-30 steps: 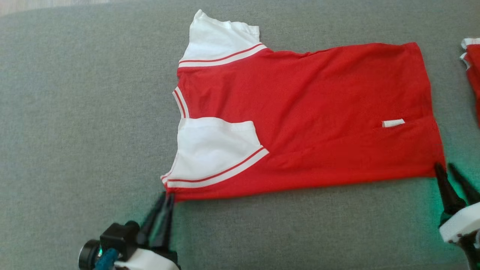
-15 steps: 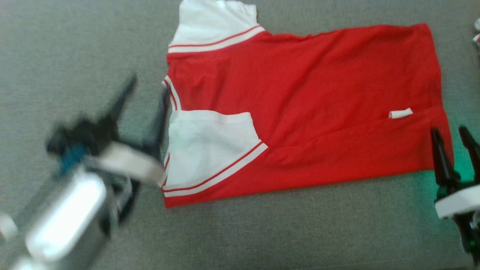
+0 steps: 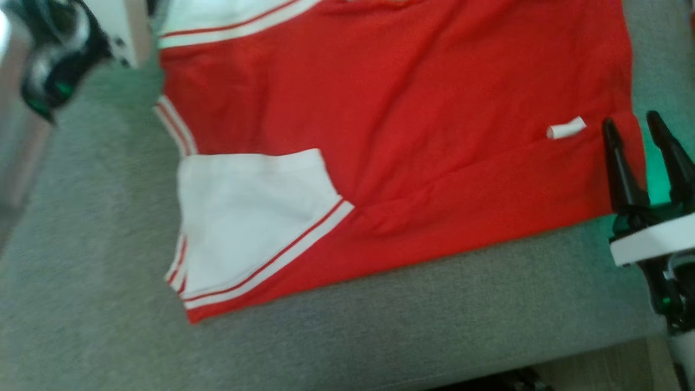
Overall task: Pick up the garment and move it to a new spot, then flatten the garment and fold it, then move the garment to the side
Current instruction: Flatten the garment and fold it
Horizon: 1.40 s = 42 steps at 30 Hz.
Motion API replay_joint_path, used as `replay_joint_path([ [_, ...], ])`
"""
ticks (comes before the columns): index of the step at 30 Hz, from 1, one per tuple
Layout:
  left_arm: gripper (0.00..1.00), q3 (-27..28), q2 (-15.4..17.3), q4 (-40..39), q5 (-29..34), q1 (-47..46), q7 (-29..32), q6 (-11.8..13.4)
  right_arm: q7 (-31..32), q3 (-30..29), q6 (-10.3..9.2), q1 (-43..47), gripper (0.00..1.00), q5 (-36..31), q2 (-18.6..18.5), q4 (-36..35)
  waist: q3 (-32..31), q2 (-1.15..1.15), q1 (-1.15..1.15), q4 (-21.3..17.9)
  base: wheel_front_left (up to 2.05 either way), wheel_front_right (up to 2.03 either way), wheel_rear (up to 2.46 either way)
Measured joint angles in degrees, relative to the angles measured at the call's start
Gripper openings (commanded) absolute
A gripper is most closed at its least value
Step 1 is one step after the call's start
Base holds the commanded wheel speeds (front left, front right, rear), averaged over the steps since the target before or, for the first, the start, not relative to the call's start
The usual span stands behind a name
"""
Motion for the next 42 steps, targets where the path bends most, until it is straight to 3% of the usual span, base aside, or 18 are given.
replay_joint_path([
  [10,1.00,-2.6,3.4,9.3,-0.5,-7.6,6.0,-1.0,-1.9,2.5,0.00,-2.4,1.00,0.9,1.4,2.5,4.3,0.00,-0.01,-5.6,0.00,0.00,0.00],
  [21,1.00,-8.8,5.8,8.5,-3.0,-9.1,7.0,-1.4,-4.4,4.1,0.00,-3.9,1.00,1.5,1.6,5.4,5.2,0.00,-0.02,-7.7,0.00,0.00,0.00],
  [22,0.65,-9.3,6.0,8.2,-3.8,-9.2,7.3,-1.4,-4.5,4.1,0.00,-4.0,1.00,1.7,1.5,5.4,5.1,0.00,-0.02,-7.8,0.00,0.00,0.00],
  [23,0.65,-9.7,6.3,7.8,-4.7,-9.2,7.7,-1.4,-4.5,4.2,0.00,-4.2,1.00,2.0,1.5,5.6,5.1,0.00,-0.02,-7.8,0.00,0.00,0.00],
  [24,0.15,-10.1,6.5,7.4,-5.5,-9.1,7.9,-1.4,-4.5,4.3,0.00,-4.3,1.00,2.0,1.5,5.7,5.0,0.00,-0.02,-7.8,0.00,0.00,0.00],
  [25,0.00,-10.7,6.8,6.9,-6.4,-9.1,8.3,-1.4,-4.5,4.3,0.00,-4.5,1.00,2.0,1.5,5.9,4.9,0.00,-0.02,-7.8,0.00,0.00,0.00],
  [33,0.00,-15.6,8.6,4.5,-6.0,-10.0,1.0,-1.4,-3.7,5.5,0.00,-8.2,1.00,2.0,-0.5,6.0,4.4,0.00,-0.01,-7.3,0.00,0.00,0.00],
  [42,0.00,-20.5,7.9,4.4,-6.3,-14.1,-4.8,-1.4,8.7,10.3,0.00,-25.8,1.00,4.4,-6.0,13.2,3.8,0.00,-0.01,-4.4,0.00,0.00,0.00],
])
